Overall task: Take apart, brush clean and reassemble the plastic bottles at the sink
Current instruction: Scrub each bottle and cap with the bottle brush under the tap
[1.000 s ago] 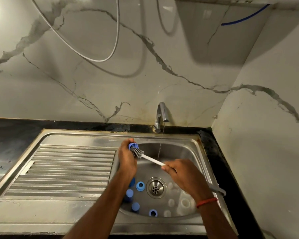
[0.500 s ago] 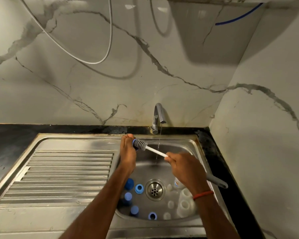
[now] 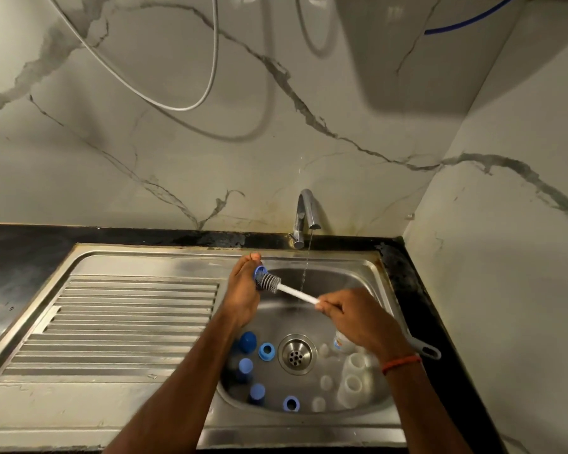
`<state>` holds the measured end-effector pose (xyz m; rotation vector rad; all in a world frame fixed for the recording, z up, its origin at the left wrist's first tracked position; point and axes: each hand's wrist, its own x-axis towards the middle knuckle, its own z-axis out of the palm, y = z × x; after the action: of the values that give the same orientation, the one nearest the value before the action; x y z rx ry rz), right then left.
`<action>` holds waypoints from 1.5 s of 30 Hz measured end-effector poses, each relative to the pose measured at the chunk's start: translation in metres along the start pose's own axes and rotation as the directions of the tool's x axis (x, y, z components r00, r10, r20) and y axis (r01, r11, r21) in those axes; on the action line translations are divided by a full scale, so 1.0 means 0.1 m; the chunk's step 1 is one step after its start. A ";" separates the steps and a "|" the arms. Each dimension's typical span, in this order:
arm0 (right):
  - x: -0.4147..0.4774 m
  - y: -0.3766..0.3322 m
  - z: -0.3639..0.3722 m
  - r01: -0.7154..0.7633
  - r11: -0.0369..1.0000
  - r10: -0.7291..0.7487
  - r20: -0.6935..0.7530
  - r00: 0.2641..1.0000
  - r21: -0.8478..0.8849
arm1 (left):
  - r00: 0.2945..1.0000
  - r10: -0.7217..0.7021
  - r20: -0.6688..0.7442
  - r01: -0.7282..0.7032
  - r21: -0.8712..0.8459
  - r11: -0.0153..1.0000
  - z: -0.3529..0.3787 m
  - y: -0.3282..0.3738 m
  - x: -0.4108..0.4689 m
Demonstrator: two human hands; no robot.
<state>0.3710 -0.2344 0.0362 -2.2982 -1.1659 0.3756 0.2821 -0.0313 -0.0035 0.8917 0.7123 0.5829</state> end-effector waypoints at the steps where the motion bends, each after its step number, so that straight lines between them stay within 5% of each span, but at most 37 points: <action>1: 0.01 0.03 -0.02 -0.013 1.000 0.013 -0.049 0.999 0.001 | 1.000 0.003 0.024 -0.003 -0.019 1.000 -0.01 0.00 0.00; 4: 0.00 0.06 0.06 -0.054 0.998 0.050 -0.120 0.991 -0.030 | 0.997 0.025 0.078 -0.023 -0.024 0.999 0.02 0.02 0.02; 11: -0.01 0.05 0.18 -0.092 0.955 0.124 -0.098 0.987 0.283 | 0.997 -0.076 0.004 0.074 -0.308 0.948 -0.02 -0.02 0.10; 16: 0.06 -0.14 0.35 -0.107 0.962 0.138 -0.111 0.984 0.251 | 0.995 -0.043 0.088 0.066 -0.283 0.957 0.09 -0.08 0.01; 22: 0.02 -0.02 0.22 -0.057 0.966 0.069 -0.040 0.997 0.251 | 1.000 -0.014 -0.008 0.011 -0.320 0.948 0.02 0.05 0.09; 26: 0.06 -0.02 0.27 -0.063 0.984 0.090 -0.165 0.982 0.164 | 0.998 -0.011 0.058 0.026 -0.256 0.966 0.09 -0.06 0.01; 34: -0.03 0.09 0.13 -0.067 0.974 0.092 -0.111 0.989 0.217 | 1.000 0.001 0.029 0.006 -0.237 0.971 0.04 -0.08 0.02; 45: -0.11 0.32 0.15 -0.176 0.912 0.236 -0.125 0.964 0.370 | 0.996 -0.056 0.066 0.043 0.189 0.981 -0.06 -0.41 -0.04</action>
<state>0.3790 -0.2544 0.0057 -2.0877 -0.7057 0.4241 0.2813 -0.0517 -0.0397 1.0617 0.7317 0.4423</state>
